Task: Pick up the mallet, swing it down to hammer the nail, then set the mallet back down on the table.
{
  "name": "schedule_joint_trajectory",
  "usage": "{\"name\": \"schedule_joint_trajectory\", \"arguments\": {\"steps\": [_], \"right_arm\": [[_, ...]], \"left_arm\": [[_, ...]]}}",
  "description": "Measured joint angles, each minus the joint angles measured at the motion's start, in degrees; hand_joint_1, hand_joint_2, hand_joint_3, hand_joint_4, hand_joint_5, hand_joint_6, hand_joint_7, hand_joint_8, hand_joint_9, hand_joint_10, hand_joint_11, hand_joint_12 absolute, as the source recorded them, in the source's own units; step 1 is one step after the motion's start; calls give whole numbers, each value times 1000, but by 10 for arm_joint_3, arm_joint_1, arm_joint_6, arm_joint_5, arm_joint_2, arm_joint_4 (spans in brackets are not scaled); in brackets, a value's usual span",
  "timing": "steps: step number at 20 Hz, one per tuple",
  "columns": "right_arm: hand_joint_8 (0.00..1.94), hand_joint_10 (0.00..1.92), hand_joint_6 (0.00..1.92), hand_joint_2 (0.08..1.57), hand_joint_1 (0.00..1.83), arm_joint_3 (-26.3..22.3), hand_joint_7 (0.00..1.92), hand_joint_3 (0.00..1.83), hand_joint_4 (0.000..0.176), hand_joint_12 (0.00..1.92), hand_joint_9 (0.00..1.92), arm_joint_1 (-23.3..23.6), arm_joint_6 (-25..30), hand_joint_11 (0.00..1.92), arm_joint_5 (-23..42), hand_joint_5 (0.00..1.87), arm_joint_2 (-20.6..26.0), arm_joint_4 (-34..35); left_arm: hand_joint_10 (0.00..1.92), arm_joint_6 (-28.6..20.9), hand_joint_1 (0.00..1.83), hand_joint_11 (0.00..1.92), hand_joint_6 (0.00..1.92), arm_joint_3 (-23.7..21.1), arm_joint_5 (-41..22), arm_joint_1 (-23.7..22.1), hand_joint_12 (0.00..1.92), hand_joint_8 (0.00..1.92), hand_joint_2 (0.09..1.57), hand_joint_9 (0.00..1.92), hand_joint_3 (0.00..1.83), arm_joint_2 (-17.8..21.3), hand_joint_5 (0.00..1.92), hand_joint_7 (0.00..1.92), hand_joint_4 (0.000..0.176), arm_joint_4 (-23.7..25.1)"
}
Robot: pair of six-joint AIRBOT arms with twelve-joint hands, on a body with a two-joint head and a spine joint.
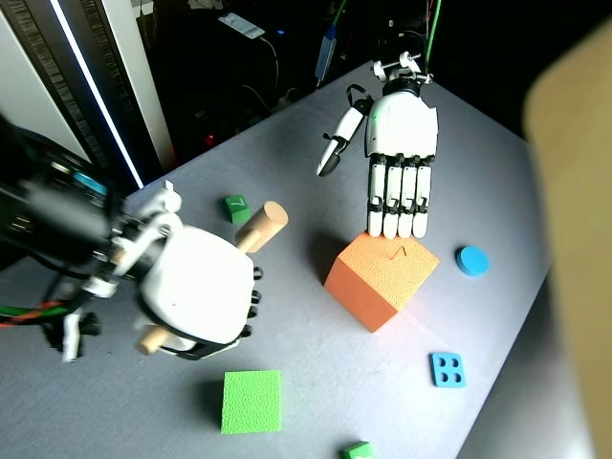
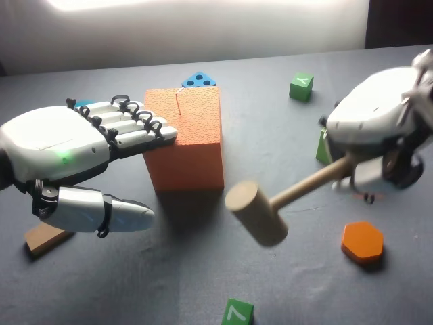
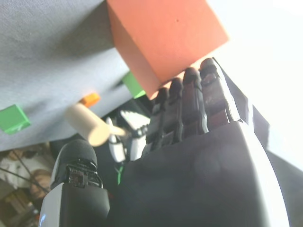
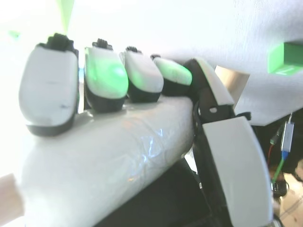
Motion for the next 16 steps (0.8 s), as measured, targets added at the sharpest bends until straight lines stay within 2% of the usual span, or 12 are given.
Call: {"name": "schedule_joint_trajectory", "arguments": {"steps": [3,5,6,8,10,11,12,13,15,16], "right_arm": [[1941,1921,1921,1555,532,-2,1443,2,0,1921,1572,31,8,1732,9,1178,26,-2],[1941,1921,1921,1547,578,6,1423,0,0,1921,1563,36,12,1731,30,1154,30,-3],[1941,1921,1921,1551,567,9,1424,0,0,1921,1559,36,32,1727,40,1155,30,-21],[1941,1921,1921,1553,544,9,1422,1,0,1921,1552,38,232,1715,61,1161,26,-212],[1941,1921,1921,1544,588,14,1423,0,0,1921,1566,48,483,1729,73,1149,17,-494],[1941,1921,1921,1538,592,14,1429,0,0,1921,1567,49,553,1727,58,1158,10,-578],[1941,1921,1921,1532,611,14,1428,0,0,1921,1560,40,653,1723,31,1171,-1,-683],[1941,1921,1921,1528,633,14,1433,0,0,1921,1565,31,701,1726,9,1176,-11,-740],[1941,1921,1921,1527,658,14,1440,0,0,1921,1574,14,767,1733,-22,1171,-31,-773],[1941,1921,1921,1526,649,14,1447,0,0,1921,1579,13,779,1732,-29,1183,-34,-774]], "left_arm": [[6,0,0,31,3,0,2,0,49,6,1192,72,0,0,99,91,0,1],[9,0,0,35,6,0,4,0,55,10,1196,84,1,0,108,104,0,0],[5,0,0,32,6,0,4,0,55,6,1192,76,0,0,109,98,0,1],[8,0,0,37,9,0,3,0,61,9,1201,88,2,0,123,113,0,0],[1,0,0,15,0,0,2,0,55,1,1196,64,0,0,102,85,0,0],[1,1,0,18,0,0,2,0,58,0,1193,62,0,0,100,80,0,0],[1,2,0,17,0,0,2,0,59,0,1195,62,0,0,97,79,0,0],[0,2,0,12,0,0,2,0,59,0,1196,55,0,0,86,70,0,1],[15,2,0,33,12,0,3,0,17,15,1193,57,0,0,86,73,0,1],[17,2,0,36,18,0,4,0,17,19,1195,64,0,0,103,86,0,1]]}}
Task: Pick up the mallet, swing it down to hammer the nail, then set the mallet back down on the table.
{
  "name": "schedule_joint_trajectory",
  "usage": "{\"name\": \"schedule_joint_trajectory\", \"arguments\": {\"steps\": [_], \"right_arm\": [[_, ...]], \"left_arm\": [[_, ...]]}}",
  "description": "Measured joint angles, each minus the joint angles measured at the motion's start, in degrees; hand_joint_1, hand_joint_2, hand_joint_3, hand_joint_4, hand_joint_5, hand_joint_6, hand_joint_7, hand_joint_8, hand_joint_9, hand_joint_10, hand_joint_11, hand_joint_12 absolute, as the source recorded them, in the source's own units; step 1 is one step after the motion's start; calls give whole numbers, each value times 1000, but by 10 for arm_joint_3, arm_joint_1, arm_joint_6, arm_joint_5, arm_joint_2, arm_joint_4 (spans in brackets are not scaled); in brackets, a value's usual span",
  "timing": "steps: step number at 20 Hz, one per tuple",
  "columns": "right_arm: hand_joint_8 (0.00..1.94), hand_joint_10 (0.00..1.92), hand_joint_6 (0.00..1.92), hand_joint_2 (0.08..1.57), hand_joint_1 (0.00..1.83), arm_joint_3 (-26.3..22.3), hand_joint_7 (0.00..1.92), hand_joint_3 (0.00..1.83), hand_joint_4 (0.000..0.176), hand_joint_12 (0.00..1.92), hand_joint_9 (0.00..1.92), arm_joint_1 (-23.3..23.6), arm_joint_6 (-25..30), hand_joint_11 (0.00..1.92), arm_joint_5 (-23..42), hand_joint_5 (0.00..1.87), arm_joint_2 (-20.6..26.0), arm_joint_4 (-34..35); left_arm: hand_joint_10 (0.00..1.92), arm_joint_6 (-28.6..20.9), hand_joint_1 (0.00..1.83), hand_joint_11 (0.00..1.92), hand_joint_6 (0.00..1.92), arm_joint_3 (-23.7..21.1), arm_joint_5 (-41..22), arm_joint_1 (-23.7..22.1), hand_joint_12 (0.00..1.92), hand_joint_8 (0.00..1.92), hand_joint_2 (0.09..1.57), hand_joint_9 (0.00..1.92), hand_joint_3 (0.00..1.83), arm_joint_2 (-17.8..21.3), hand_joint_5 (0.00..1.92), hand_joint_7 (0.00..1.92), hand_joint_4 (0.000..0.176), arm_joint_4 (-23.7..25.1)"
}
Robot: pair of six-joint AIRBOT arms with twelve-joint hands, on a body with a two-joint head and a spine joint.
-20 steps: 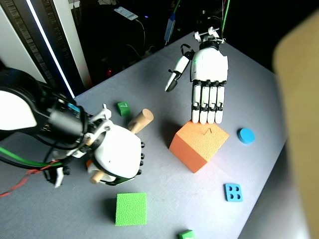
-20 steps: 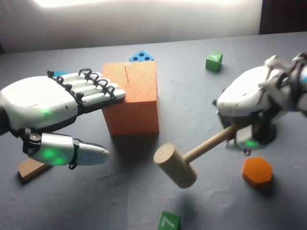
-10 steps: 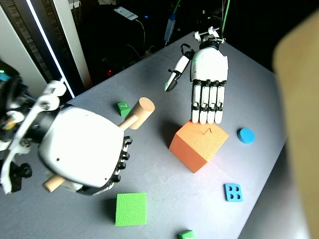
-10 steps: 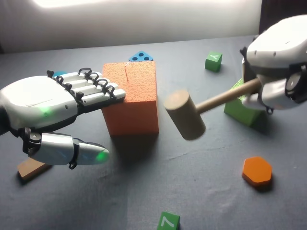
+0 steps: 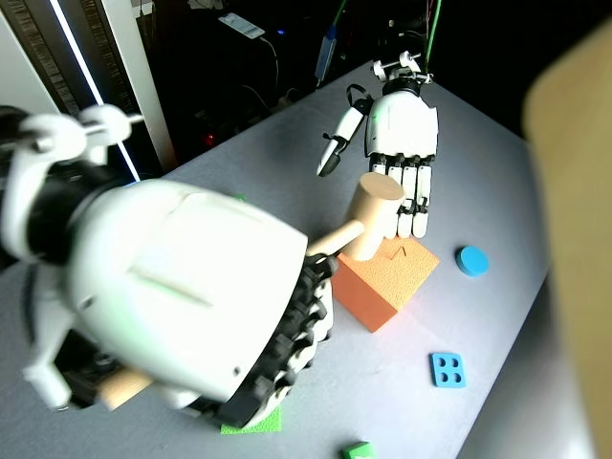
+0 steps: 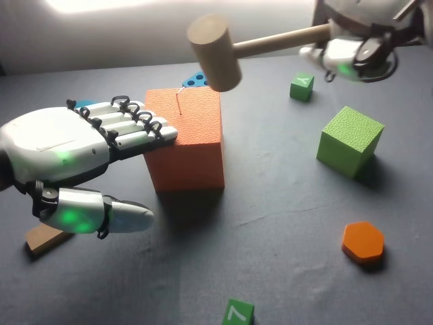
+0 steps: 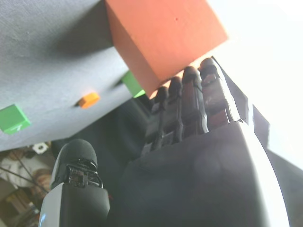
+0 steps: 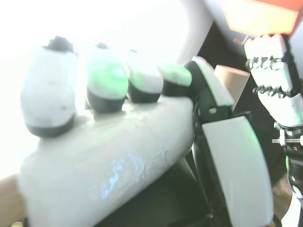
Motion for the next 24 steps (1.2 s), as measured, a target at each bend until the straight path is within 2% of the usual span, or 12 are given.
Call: {"name": "schedule_joint_trajectory", "arguments": {"steps": [1,3,7,11,17,21,24], "right_arm": [[1941,1921,1921,1519,665,0,1443,0,0,1921,1580,-3,29,1740,-18,1168,-7,-2],[1941,1921,1921,1503,694,2,1450,0,0,1921,1587,-7,50,1748,-46,1170,-19,0],[1941,1921,1921,1515,673,21,1451,2,1,1921,1590,-22,54,1751,-85,1171,-64,-7],[1941,1921,1921,1501,685,44,1437,0,15,1921,1572,-29,87,1727,-101,1171,-92,-31],[1941,1921,1921,1513,638,57,1452,4,39,1921,1585,-35,88,1742,-108,1170,-114,-43],[1941,1921,1921,1507,658,58,1440,0,44,1921,1575,-35,92,1731,-105,1171,-118,-43],[1941,1921,1921,1505,656,61,1446,3,58,1921,1577,-35,105,1745,-108,1187,-123,-64]], "left_arm": [[14,0,0,28,14,0,1,0,14,14,1193,60,0,0,97,80,0,0],[12,0,0,33,11,0,0,0,16,13,1195,65,0,0,99,87,0,0],[4,0,0,19,0,0,0,0,12,4,1190,56,0,0,75,74,0,0],[16,0,0,50,17,0,0,0,28,18,1197,96,1,0,124,121,0,0],[7,0,0,69,3,0,-5,0,49,7,1193,120,1,0,147,140,0,-1],[3,1,0,68,2,0,-6,0,50,5,1185,113,0,0,144,137,0,-1],[0,2,0,47,0,1,-6,0,45,0,1181,99,0,0,137,132,0,-1]]}}
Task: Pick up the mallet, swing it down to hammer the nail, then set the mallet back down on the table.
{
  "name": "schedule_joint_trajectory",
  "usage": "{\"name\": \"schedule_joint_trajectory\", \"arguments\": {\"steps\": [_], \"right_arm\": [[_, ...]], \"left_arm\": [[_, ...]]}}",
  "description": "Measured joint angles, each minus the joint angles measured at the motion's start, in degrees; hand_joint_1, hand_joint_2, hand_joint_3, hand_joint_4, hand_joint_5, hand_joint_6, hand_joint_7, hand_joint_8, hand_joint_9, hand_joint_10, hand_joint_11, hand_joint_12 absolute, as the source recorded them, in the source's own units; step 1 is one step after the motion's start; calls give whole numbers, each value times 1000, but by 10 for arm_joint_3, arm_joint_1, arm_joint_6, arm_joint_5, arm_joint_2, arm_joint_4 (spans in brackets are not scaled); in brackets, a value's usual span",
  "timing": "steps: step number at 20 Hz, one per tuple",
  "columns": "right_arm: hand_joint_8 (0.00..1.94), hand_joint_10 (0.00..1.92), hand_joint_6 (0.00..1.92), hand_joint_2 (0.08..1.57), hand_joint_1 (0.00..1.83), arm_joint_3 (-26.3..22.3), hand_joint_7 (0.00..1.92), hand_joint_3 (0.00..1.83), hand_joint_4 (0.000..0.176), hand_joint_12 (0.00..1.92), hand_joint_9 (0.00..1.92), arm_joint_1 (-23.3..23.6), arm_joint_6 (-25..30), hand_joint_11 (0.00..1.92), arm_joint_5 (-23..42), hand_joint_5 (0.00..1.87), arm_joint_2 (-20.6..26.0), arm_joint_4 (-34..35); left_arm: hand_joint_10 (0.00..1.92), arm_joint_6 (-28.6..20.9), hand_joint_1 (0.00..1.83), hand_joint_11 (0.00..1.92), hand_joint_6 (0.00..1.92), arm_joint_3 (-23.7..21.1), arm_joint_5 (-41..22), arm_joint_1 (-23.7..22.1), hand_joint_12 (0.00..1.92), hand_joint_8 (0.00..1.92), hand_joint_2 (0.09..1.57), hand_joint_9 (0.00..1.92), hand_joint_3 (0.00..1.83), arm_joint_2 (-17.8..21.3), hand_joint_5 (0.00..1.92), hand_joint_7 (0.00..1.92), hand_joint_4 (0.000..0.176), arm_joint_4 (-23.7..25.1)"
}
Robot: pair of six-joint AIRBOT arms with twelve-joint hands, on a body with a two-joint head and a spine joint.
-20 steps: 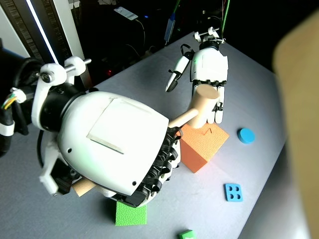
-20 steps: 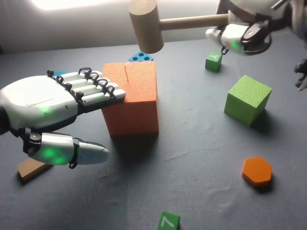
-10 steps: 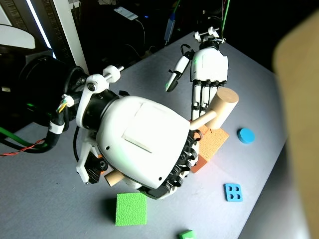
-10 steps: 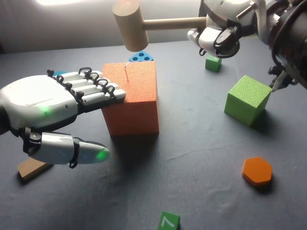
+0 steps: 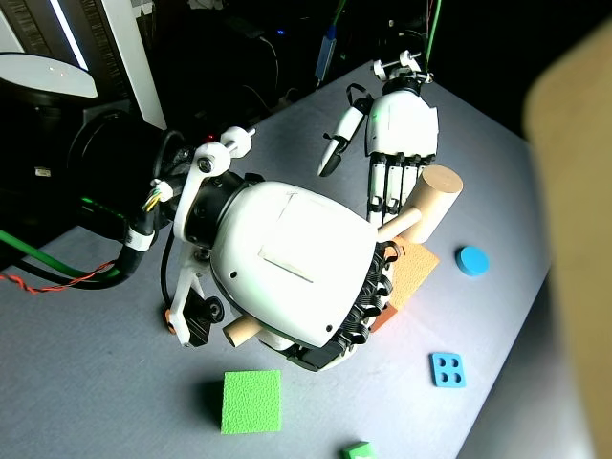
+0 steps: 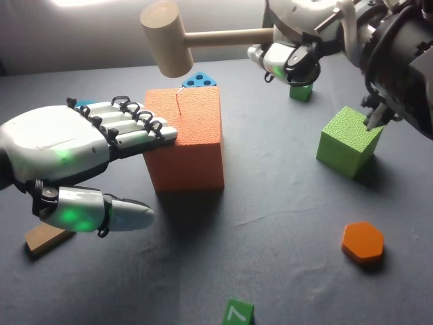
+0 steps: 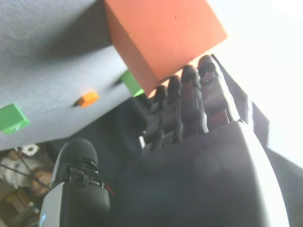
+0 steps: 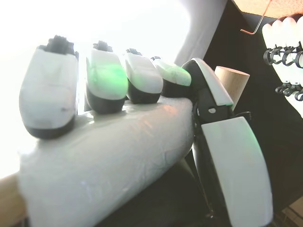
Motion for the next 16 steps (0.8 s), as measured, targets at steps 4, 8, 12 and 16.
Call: {"name": "schedule_joint_trajectory", "arguments": {"steps": [4,8,12,16], "right_arm": [[1941,1921,1921,1516,644,8,1440,4,64,1921,1569,0,2,1745,5,1189,-9,-4],[1941,1921,1921,1510,632,28,1438,1,78,1921,1574,-26,12,1746,4,1174,-15,-14],[1941,1921,1921,1523,624,28,1427,2,89,1921,1562,-86,25,1740,21,1150,-7,-2],[1941,1921,1921,1520,630,28,1412,0,95,1921,1548,-62,21,1728,30,1152,6,-4]], "left_arm": [[4,0,0,46,4,0,1,0,50,4,1178,84,0,0,116,108,0,1],[4,0,0,44,1,0,3,0,53,2,1185,83,0,0,113,104,0,1],[8,0,0,51,12,0,3,0,65,10,1184,102,0,0,152,134,0,0],[3,0,0,44,7,0,0,0,66,5,1181,94,0,0,147,128,0,0]]}}
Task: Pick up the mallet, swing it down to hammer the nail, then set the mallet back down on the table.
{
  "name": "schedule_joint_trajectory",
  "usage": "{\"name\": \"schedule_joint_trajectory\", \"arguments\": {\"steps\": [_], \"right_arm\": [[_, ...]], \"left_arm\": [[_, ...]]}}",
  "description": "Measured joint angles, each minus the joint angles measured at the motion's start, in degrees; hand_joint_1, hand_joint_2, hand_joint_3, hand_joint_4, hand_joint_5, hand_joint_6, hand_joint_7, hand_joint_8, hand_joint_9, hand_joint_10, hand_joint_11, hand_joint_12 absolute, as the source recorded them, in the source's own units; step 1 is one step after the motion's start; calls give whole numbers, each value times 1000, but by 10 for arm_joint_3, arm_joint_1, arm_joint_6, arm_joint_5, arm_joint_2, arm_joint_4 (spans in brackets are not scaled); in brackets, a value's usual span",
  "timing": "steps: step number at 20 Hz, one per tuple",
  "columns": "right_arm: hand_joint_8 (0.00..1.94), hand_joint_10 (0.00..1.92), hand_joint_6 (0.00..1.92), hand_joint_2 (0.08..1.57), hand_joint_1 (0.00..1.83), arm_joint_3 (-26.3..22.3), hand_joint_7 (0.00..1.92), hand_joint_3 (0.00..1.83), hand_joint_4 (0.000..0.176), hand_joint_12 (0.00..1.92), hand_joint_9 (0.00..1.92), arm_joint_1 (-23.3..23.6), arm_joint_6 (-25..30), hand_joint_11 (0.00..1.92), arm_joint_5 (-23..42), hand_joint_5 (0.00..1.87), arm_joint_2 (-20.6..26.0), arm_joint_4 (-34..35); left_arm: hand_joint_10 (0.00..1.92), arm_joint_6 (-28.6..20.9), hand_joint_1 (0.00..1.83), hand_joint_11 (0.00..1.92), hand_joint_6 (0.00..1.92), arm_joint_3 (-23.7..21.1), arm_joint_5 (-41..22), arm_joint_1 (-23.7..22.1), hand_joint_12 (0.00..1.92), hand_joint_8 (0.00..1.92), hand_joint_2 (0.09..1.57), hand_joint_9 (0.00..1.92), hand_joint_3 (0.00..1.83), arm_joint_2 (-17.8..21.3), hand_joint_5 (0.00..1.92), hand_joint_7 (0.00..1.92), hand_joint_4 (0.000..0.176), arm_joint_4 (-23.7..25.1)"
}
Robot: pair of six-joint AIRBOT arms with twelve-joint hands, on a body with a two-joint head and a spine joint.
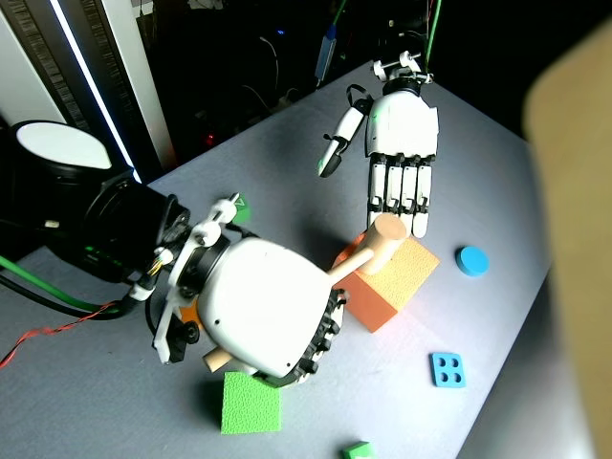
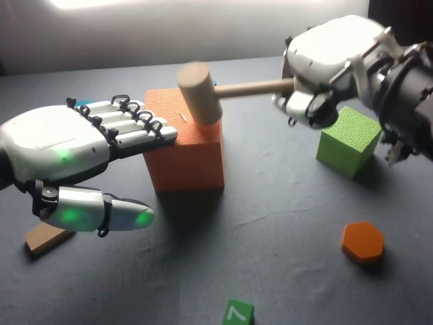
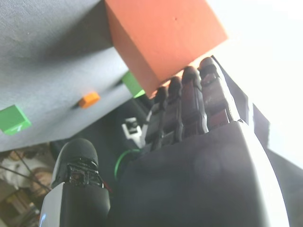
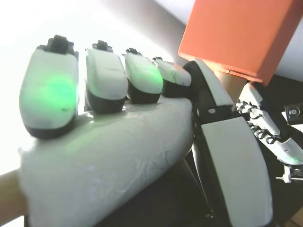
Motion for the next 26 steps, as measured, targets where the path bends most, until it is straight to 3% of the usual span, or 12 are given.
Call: {"name": "schedule_joint_trajectory", "arguments": {"steps": [4,10,13,18,20,23,26], "right_arm": [[1941,1921,1921,1506,663,0,1418,0,101,1921,1556,50,5,1732,-1,1156,1,-11],[1941,1921,1921,1504,661,-3,1419,0,109,1921,1554,57,6,1726,6,1153,4,-6],[1941,1921,1921,1515,634,-33,1425,4,117,1921,1554,47,6,1719,27,1159,35,-17],[1941,1921,1921,1488,710,-117,1398,0,131,1921,1539,0,7,1708,74,1123,106,-178],[1941,1921,1921,1478,739,-136,1399,0,132,1921,1535,-13,9,1701,98,1130,118,-189],[1941,1921,1921,1495,709,-137,1393,3,133,1921,1533,-28,9,1696,114,1120,123,-197],[1941,1921,1921,1498,690,-109,1410,1,136,1921,1544,-53,9,1713,135,1140,101,-211]], "left_arm": [[2,0,0,45,2,0,0,0,74,3,1172,99,0,0,146,134,0,0],[0,0,0,5,0,0,2,0,66,0,1187,67,3,0,111,93,0,1],[7,0,0,10,4,0,2,0,48,6,1194,75,4,0,106,102,0,1],[7,0,0,22,4,0,3,0,63,6,1188,95,0,0,115,118,0,0],[7,0,0,27,7,0,2,0,69,7,1191,95,1,0,115,116,0,1],[0,0,0,10,0,0,5,-4,65,0,1188,67,0,0,81,78,0,2],[5,0,0,1,6,1,7,-5,66,7,1188,74,0,0,94,92,0,5]]}}
